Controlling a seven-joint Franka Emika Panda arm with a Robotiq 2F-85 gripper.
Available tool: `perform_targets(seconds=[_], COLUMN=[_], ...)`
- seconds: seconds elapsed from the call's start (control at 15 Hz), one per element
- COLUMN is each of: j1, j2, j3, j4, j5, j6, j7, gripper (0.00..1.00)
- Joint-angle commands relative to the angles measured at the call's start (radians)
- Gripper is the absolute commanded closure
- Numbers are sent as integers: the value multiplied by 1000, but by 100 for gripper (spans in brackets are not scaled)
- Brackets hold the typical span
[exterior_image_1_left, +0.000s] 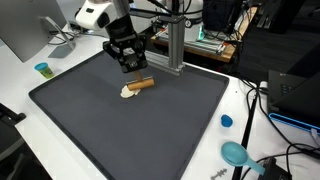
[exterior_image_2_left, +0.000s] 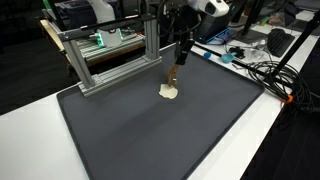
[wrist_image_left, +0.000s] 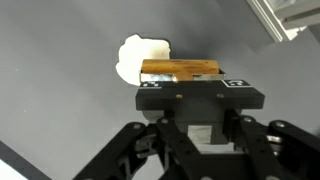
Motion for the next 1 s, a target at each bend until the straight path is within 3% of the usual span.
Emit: perform_targets(seconds=[0.0,0.2,0.47,0.53,0.6,0.67,0.93], j1=[0,18,54,30,35,37,13], j2=[-69,-69,5,-32,-21,-9,29], j3=[5,-11,-68,-35,-46,-52,-26], j4=[-31,-10,63,17,24,30,49], j5=[60,19,-120,-65,-88,-97,-44], j6=[40,102,105,112,112,112,75], j7=[153,308,534,443,480,498,392], gripper=[78,78,78,53,53,78,78])
